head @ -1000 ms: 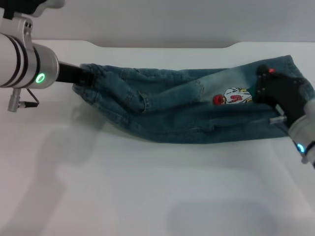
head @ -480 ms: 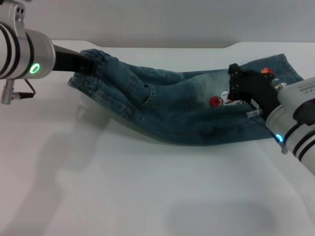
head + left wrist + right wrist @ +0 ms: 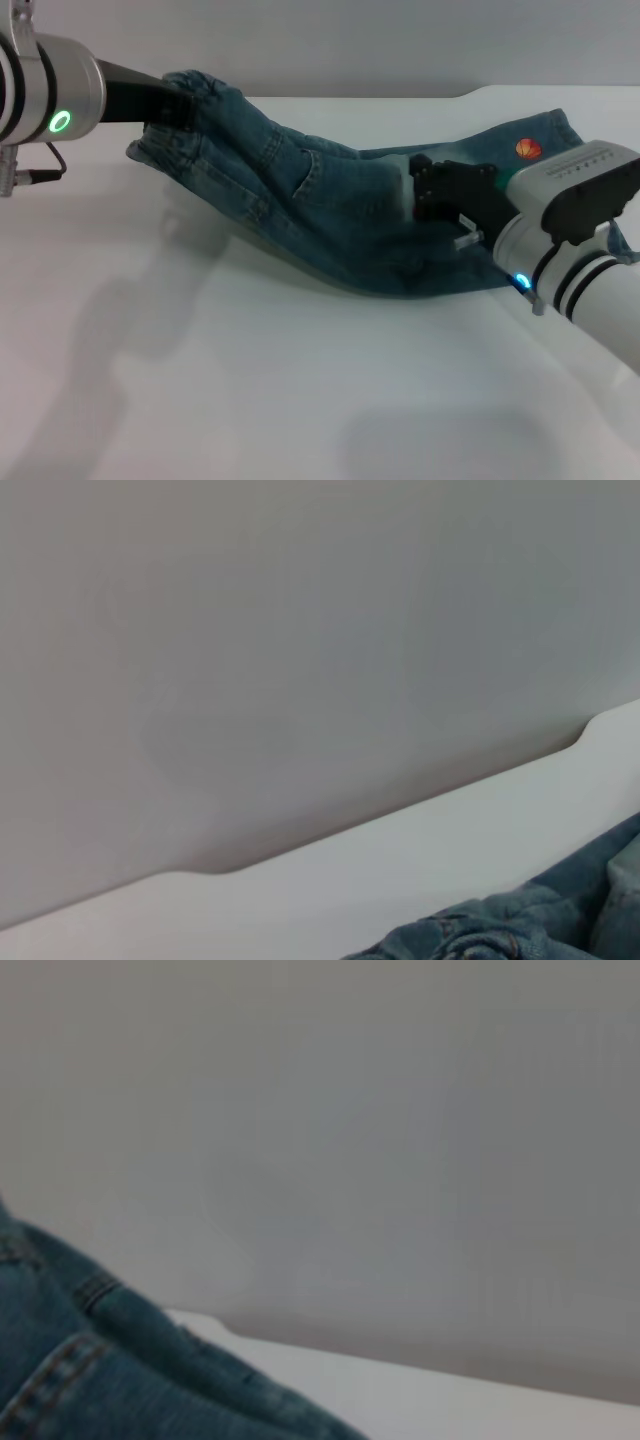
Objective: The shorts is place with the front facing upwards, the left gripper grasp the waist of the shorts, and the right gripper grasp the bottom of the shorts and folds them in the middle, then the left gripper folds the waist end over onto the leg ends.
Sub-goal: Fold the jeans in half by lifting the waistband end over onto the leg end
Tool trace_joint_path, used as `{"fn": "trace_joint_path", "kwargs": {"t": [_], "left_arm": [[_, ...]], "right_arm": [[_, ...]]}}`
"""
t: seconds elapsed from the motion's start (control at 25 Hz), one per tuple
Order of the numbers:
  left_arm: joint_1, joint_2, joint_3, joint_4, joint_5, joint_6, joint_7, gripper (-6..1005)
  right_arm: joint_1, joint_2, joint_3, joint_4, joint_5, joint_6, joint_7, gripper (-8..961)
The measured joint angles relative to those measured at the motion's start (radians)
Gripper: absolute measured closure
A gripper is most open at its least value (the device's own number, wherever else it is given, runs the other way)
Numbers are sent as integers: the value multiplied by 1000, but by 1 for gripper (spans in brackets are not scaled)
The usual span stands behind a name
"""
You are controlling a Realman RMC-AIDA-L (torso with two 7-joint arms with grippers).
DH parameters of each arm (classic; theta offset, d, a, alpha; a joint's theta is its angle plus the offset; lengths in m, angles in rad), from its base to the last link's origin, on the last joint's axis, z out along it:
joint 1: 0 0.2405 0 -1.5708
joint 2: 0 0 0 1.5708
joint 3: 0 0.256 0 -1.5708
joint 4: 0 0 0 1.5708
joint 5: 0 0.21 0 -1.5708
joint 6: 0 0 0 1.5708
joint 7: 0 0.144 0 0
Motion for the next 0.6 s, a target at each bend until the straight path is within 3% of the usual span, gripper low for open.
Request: {"fn": "trace_joint_path", "kwargs": {"t": [0.6], "left_arm": [[12, -2, 53, -107, -9, -48, -2, 915]], "right_arm": [[58, 1, -106, 1, 0, 29, 113, 954]]}}
